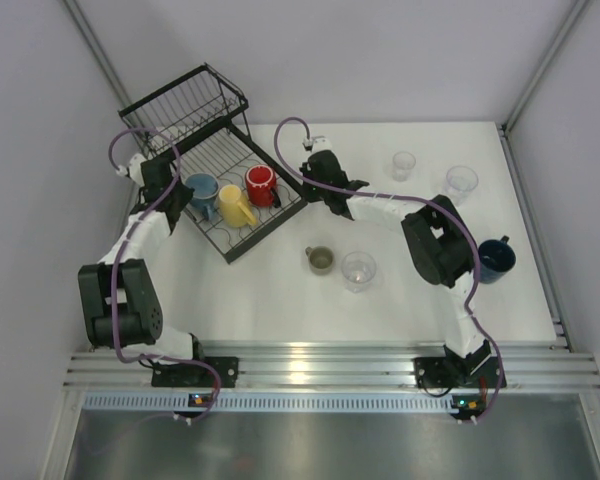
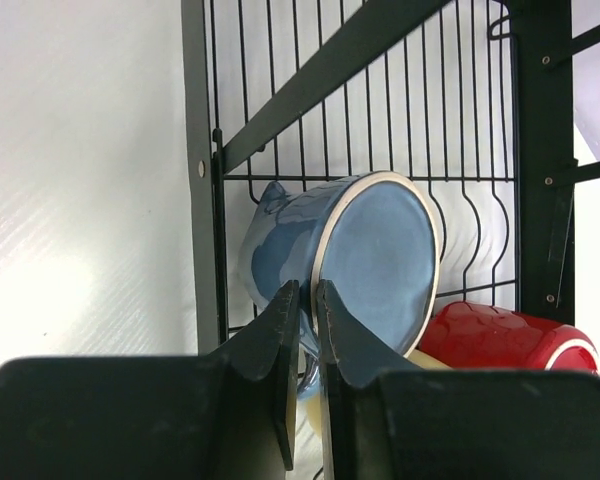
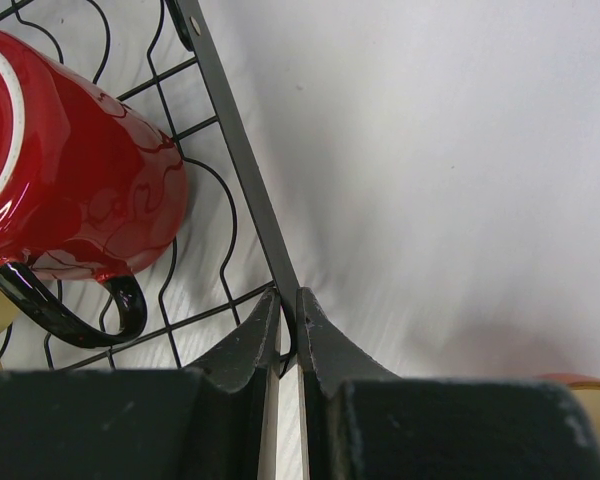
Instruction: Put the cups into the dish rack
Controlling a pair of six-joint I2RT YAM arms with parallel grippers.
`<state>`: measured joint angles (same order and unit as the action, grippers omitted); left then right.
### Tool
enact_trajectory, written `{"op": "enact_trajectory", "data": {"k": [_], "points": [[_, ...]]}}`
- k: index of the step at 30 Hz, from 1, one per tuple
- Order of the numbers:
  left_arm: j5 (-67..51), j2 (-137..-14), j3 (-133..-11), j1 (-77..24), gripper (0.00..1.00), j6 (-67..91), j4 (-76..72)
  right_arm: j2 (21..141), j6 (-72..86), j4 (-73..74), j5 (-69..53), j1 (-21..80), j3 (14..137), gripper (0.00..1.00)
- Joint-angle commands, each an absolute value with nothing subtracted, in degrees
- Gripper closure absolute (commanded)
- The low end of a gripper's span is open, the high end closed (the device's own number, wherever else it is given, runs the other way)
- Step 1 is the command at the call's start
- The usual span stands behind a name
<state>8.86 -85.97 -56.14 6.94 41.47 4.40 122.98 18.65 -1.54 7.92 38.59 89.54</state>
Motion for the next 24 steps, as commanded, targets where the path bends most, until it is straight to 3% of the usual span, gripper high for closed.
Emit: {"op": "enact_trajectory", "data": {"k": [1, 6, 24], "points": [[12.48, -86.22, -54.14, 8.35, 0.95, 40.96, 7.64, 121.38, 19.07, 2.72, 10.63, 38.67, 89.3, 0.97], [12.92, -86.57, -54.49, 9.4, 1.0, 40.78, 8.43, 121.64, 19.07, 2.81, 10.63, 38.5, 89.47, 0.98], [9.41, -90.18, -57.22, 10.63, 0.98, 39.37, 7.04, 121.38, 18.46, 3.25, 10.55, 38.32, 90.35, 0.98]]}}
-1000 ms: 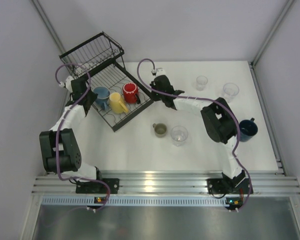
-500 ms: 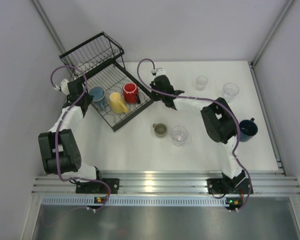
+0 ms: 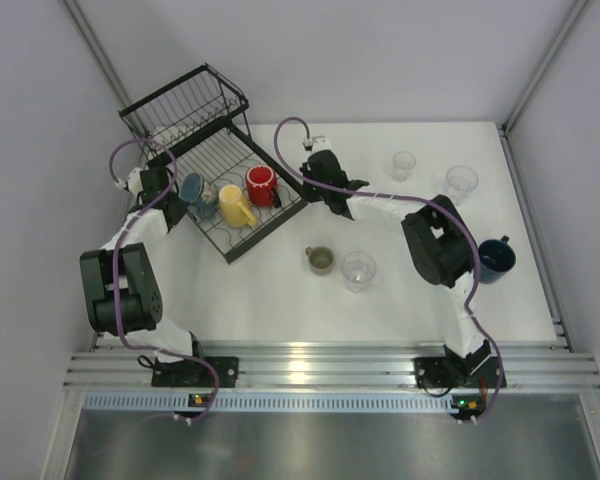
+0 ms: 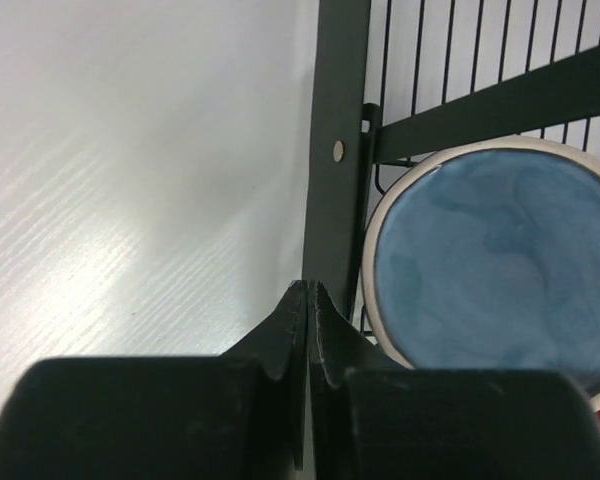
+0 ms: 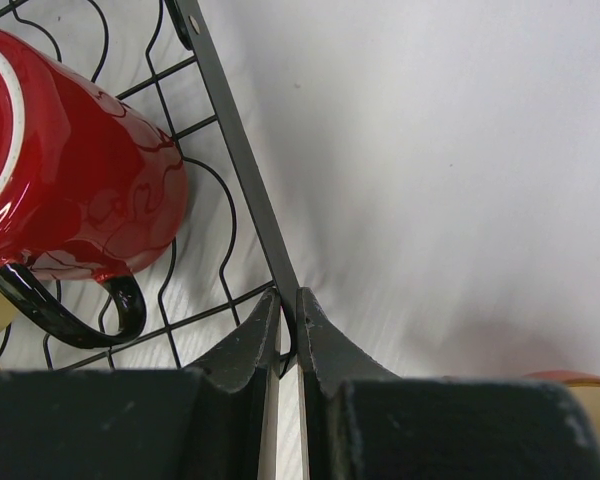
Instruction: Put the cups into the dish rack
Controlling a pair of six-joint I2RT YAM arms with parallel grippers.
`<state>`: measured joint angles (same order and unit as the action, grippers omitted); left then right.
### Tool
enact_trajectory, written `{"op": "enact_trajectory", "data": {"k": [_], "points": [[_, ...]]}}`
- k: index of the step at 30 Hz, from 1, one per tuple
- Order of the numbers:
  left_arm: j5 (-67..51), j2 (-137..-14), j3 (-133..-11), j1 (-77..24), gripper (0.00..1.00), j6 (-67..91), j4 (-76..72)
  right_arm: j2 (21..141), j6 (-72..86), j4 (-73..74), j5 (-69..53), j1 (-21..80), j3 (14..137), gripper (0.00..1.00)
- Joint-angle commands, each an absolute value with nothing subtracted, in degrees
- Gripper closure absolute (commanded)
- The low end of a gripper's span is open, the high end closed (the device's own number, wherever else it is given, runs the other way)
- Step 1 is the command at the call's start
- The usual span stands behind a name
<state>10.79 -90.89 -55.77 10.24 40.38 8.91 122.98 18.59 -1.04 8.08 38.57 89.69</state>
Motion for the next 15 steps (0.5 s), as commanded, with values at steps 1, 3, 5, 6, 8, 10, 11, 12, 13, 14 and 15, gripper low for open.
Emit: {"op": "enact_trajectory", "data": {"k": [1, 3, 5, 6, 8, 10, 11, 12, 13, 14, 15], "points": [[8.62, -89.74, -57.04, 10.63, 0.97, 39.37, 6.42, 121.29, 18.37, 3.25, 10.55, 38.32, 90.44, 0.98], [8.0, -88.51, -56.6, 10.63, 0.94, 39.29, 5.45, 121.38, 18.46, 3.25, 10.55, 38.32, 90.35, 0.98], [7.74, -87.55, -56.6, 10.63, 0.92, 39.29, 5.01, 121.11, 18.54, 3.16, 10.55, 38.23, 90.53, 0.98], [7.47, -87.19, -56.51, 10.63, 0.91, 39.2, 4.92, 121.2, 18.54, 2.99, 10.46, 38.23, 90.44, 0.98], [6.16, -86.31, -56.34, 10.63, 0.87, 39.2, 5.01, 121.2, 18.72, 3.16, 10.37, 38.32, 90.53, 0.98], [5.72, -84.38, -55.81, 10.55, 0.8, 39.2, 4.92, 121.11, 18.72, 3.08, 10.2, 38.41, 90.44, 0.98], [5.8, -82.9, -55.55, 10.46, 0.78, 38.85, 4.83, 120.94, 18.72, 3.08, 10.11, 38.41, 90.44, 0.98], [5.89, -82.27, -55.11, 10.28, 0.74, 38.76, 4.92, 120.76, 18.72, 3.08, 10.11, 38.32, 90.27, 0.98], [5.71, -81.74, -54.93, 10.28, 0.73, 38.5, 4.92, 120.76, 18.72, 3.08, 10.02, 38.32, 90.26, 0.98], [5.36, -81.04, -54.84, 9.94, 0.7, 37.97, 4.31, 120.59, 18.72, 3.08, 9.93, 38.32, 90.18, 0.98], [4.32, -80.95, -54.76, 9.76, 0.67, 36.4, 4.05, 120.59, 18.72, 3.08, 9.93, 38.32, 90.09, 0.97]]}}
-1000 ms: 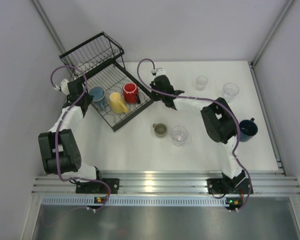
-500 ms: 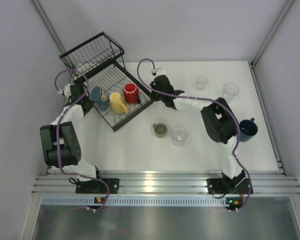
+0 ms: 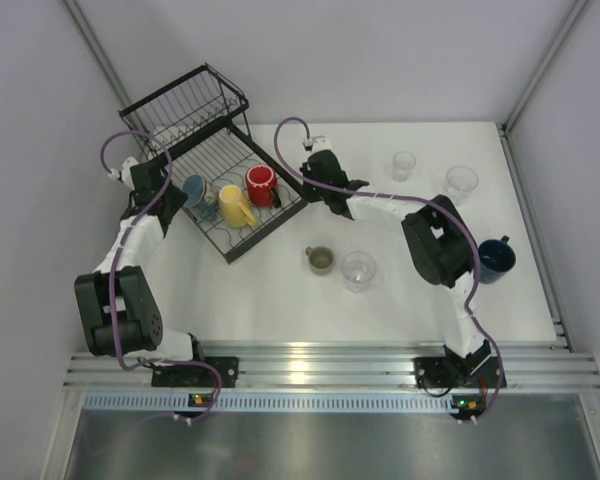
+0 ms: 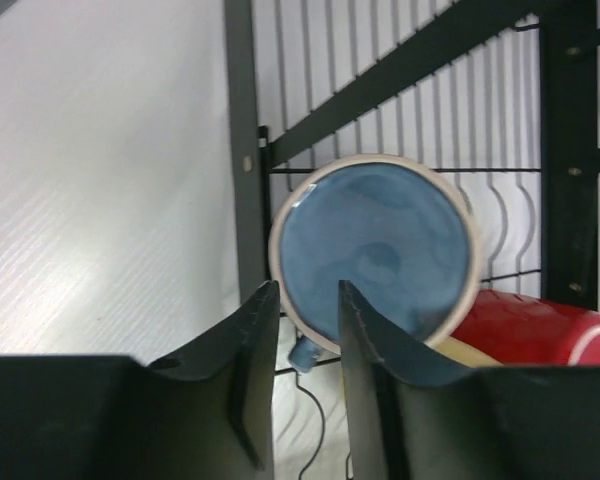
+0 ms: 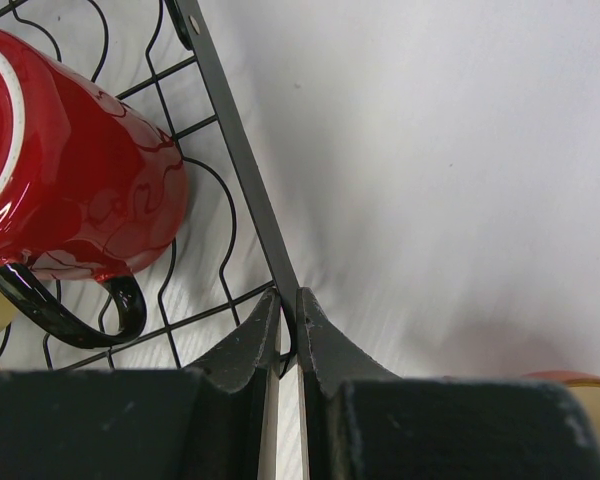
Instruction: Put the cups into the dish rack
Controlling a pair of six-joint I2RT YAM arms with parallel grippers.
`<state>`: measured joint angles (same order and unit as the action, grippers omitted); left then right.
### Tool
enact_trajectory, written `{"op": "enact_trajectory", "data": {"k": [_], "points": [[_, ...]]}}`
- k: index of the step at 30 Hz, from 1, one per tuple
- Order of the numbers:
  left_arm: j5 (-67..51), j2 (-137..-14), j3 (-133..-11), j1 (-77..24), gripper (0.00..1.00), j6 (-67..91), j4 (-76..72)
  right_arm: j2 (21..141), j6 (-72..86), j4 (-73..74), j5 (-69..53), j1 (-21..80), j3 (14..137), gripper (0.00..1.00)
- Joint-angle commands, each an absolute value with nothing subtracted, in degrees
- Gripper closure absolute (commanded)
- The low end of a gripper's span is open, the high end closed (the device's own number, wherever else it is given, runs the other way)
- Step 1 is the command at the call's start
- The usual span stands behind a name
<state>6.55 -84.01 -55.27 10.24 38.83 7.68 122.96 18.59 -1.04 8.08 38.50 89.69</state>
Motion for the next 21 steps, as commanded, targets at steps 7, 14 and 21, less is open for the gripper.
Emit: {"op": "enact_trajectory", "data": {"k": [7, 14, 21], "points": [[-2.72, -85.33, -57.12, 8.44, 0.56, 33.49, 2.81, 119.27, 18.81, 2.81, 9.58, 38.41, 89.38, 0.9], [-3.86, -90.79, -60.38, 6.86, 0.55, 32.43, 1.76, 118.74, 18.9, 2.81, 9.49, 38.5, 88.86, 0.9], [-5.62, -91.23, -61.17, 5.1, 0.55, 31.55, 0.53, 118.83, 18.9, 2.46, 9.41, 38.58, 88.42, 0.9]]}}
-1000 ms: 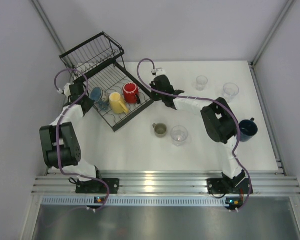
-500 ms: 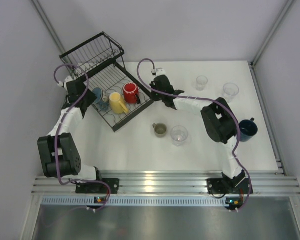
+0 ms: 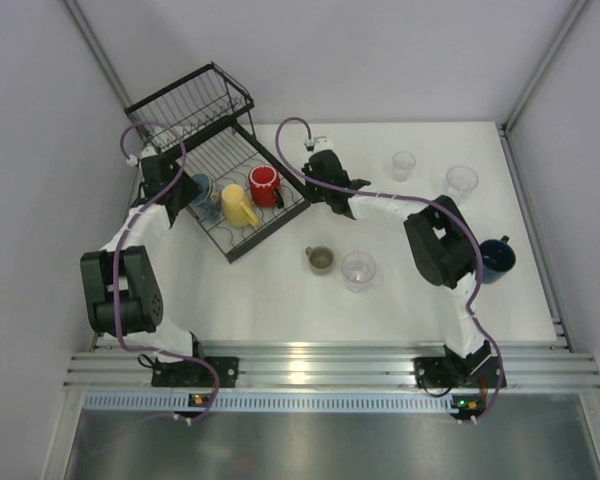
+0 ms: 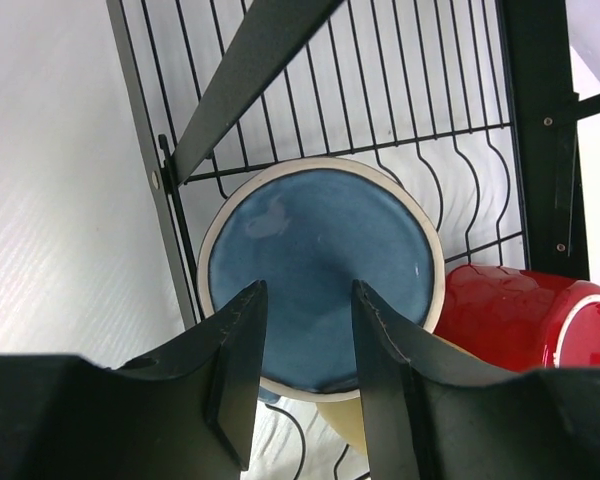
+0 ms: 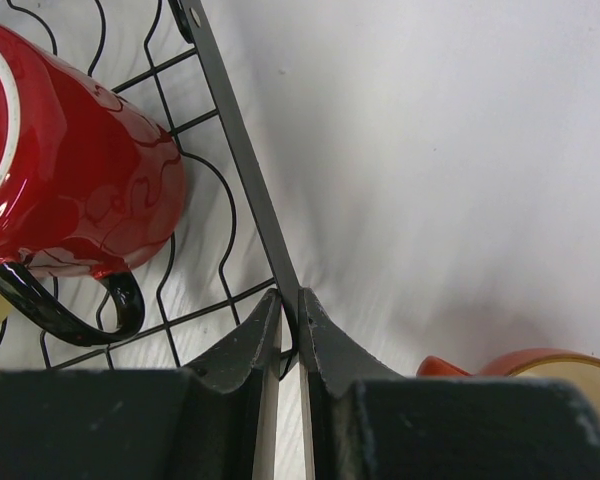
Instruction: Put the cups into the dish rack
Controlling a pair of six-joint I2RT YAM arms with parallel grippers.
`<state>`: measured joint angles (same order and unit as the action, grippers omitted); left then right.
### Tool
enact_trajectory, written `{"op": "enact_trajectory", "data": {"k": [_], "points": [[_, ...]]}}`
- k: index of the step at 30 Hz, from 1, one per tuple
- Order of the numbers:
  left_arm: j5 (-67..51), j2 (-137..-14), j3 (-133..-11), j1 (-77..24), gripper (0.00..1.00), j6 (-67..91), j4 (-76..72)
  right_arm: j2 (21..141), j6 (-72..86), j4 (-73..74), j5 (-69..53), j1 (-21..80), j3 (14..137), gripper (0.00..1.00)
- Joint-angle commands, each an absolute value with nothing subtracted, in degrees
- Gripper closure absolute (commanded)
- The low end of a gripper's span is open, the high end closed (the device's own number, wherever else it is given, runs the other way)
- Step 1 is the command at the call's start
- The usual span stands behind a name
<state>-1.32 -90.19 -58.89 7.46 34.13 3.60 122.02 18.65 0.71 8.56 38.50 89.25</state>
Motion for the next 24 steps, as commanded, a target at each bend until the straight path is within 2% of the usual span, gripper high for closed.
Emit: {"op": "enact_trajectory", "data": {"k": [1, 8, 13, 24], "points": [[-6.23, -91.4, -61.43, 4.84, 0.55, 31.47, -1.21, 118.92, 18.9, 2.29, 9.32, 38.58, 88.42, 0.9], [-9.22, -91.49, -62.14, 2.64, 0.55, 30.06, -3.34, 119.97, 18.72, 3.08, 8.96, 38.67, 89.65, 0.89], [-9.75, -91.93, -62.31, 1.14, 0.55, 29.62, -4.22, 120.76, 18.28, 3.25, 7.83, 38.76, 90.53, 0.95], [-7.12, -90.36, -62.49, 0.35, 0.55, 28.74, -4.22, 121.38, 16.88, 3.08, 5.8, 39.29, 91.49, 0.97]]}}
